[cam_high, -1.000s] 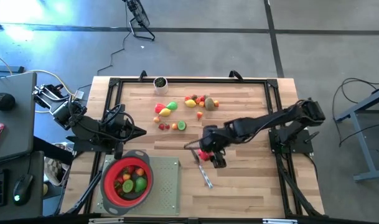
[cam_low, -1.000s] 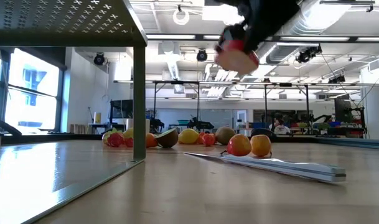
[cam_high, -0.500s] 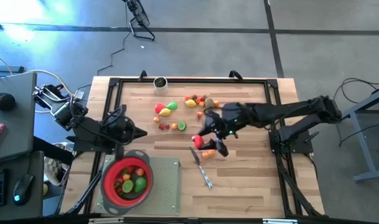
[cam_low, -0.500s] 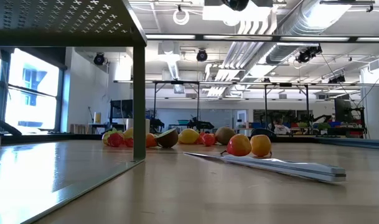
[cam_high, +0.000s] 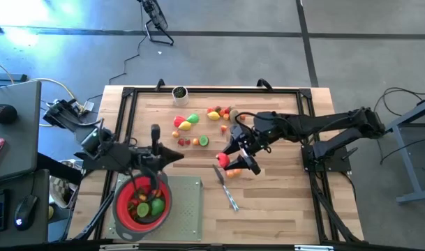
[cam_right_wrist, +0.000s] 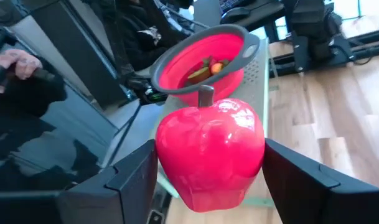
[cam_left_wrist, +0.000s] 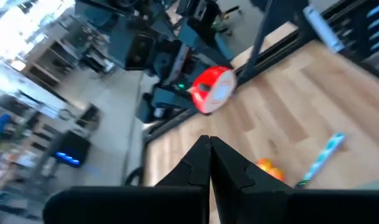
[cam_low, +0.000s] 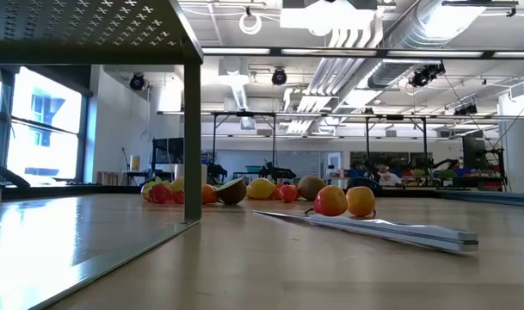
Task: Pick & Place Fruit
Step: Put the half apple into the red strainer bowl on the shelf
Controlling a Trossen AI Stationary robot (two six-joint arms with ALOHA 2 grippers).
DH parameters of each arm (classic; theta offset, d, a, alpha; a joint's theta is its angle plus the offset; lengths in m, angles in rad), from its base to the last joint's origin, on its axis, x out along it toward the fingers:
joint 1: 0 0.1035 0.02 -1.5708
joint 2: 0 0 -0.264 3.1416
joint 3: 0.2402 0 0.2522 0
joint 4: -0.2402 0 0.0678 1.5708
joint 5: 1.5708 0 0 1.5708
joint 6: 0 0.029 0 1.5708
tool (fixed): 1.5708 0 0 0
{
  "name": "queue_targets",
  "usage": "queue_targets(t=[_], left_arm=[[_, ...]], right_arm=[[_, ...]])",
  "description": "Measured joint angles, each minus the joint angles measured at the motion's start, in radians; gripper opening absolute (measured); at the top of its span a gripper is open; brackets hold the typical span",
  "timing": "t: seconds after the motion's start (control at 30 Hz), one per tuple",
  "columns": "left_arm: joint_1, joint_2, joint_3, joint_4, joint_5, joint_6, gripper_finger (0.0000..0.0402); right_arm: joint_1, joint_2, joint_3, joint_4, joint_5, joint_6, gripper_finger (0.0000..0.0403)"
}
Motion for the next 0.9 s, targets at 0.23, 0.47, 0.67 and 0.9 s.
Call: queue_targets(t=[0.23, 0.47, 0.67, 0.9], left_arm=[[0.132, 0.002, 0.000, 0.035, 0.172, -0.056, 0.0000], [0.257, 0.015, 0.000, 0.031, 0.423, -0.093, 0.0000], [0.297, 0.054, 0.002, 0.047, 0.502, -0.093, 0.0000], [0.293, 0.127, 0.001, 0.169, 0.486, -0.063, 0.0004]], right_arm=[[0.007, 0.000, 0.000, 0.005, -0.025, 0.024, 0.0249], [0.010, 0.000, 0.000, 0.008, -0.023, 0.022, 0.0250], [0.010, 0.000, 0.000, 0.008, -0.023, 0.022, 0.0250], [0.011, 0.000, 0.000, 0.010, -0.025, 0.022, 0.0250]])
